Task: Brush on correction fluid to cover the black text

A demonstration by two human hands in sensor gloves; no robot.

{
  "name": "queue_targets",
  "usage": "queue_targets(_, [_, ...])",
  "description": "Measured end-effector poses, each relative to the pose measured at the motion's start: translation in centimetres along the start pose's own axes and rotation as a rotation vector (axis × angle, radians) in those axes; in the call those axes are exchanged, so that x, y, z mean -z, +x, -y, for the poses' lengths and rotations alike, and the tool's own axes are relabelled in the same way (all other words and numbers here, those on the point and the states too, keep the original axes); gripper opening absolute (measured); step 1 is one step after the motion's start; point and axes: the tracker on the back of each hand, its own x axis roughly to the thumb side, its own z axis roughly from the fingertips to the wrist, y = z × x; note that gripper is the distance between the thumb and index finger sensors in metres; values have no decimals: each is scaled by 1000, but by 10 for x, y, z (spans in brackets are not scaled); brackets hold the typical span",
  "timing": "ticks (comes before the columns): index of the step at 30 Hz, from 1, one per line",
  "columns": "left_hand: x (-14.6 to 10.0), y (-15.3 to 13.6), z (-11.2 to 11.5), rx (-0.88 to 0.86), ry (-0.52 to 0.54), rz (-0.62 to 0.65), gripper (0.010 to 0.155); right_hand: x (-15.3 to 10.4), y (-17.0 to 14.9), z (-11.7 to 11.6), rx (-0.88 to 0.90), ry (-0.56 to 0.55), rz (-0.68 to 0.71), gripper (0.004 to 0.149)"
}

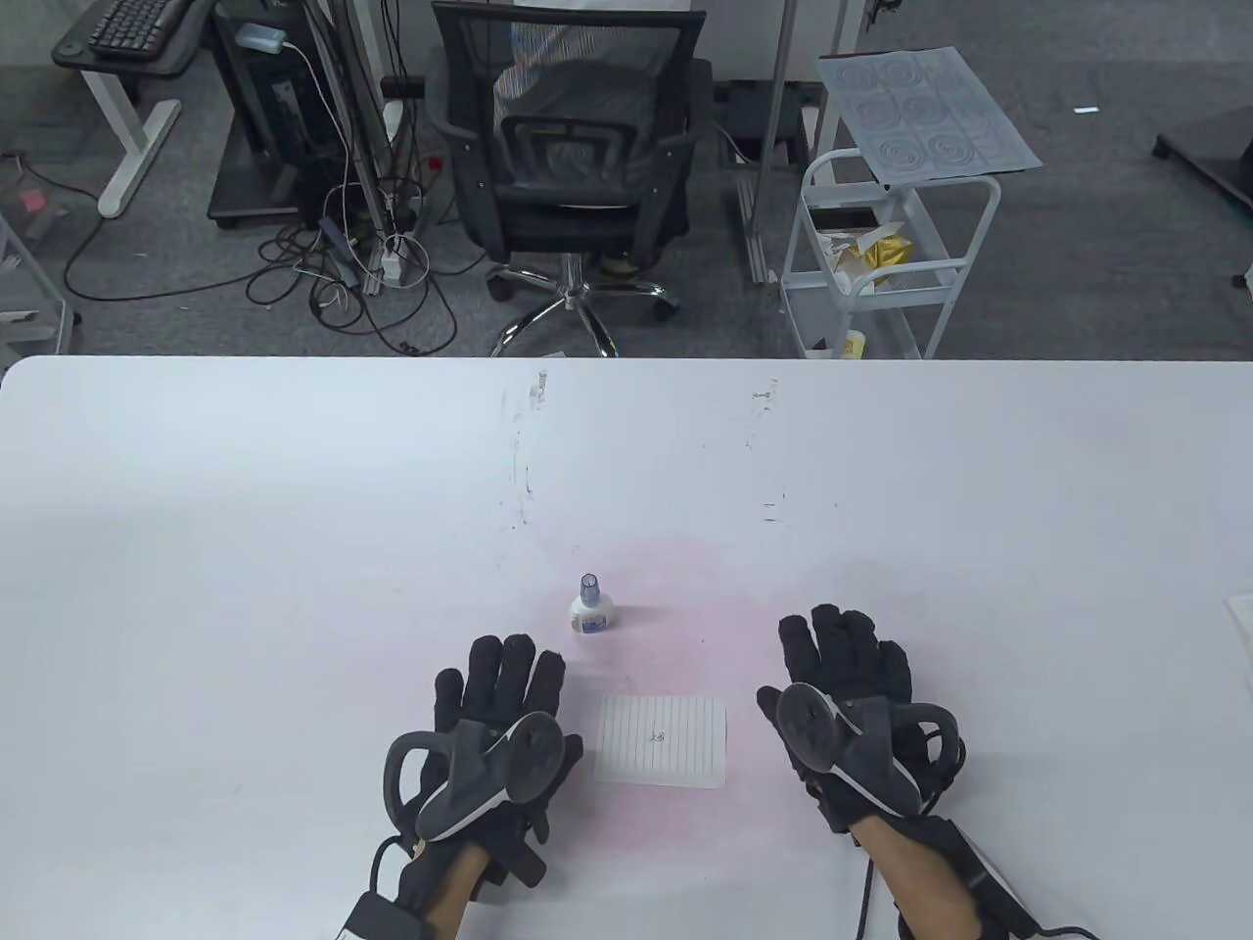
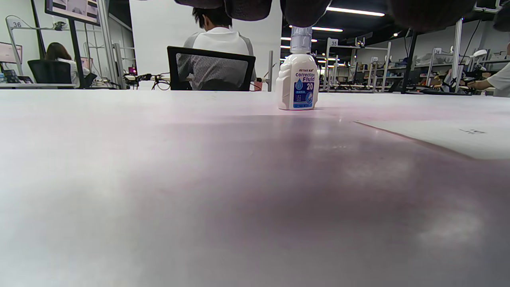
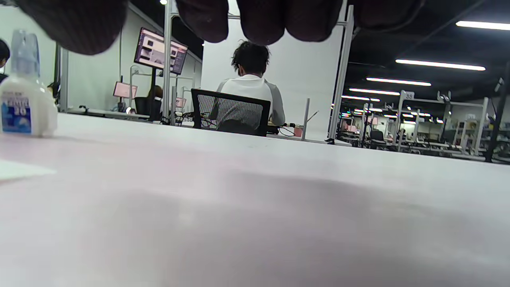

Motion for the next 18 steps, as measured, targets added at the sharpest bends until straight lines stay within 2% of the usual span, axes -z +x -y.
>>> queue_targets(3, [2, -1, 1, 4, -4, 0, 78, 1, -2, -6, -25, 44, 15, 74])
queue_targets(9, [17, -2, -11, 3, 31, -11, 78, 2, -6, -1, 26, 35, 11, 75])
queue_targets(15, [43, -1, -45, -37, 43, -48, 78, 2, -9, 4, 70, 19, 2, 75])
queue_targets(18, [54, 2, -64, -46, 83, -50, 78, 2, -9, 5, 81, 15, 0, 75])
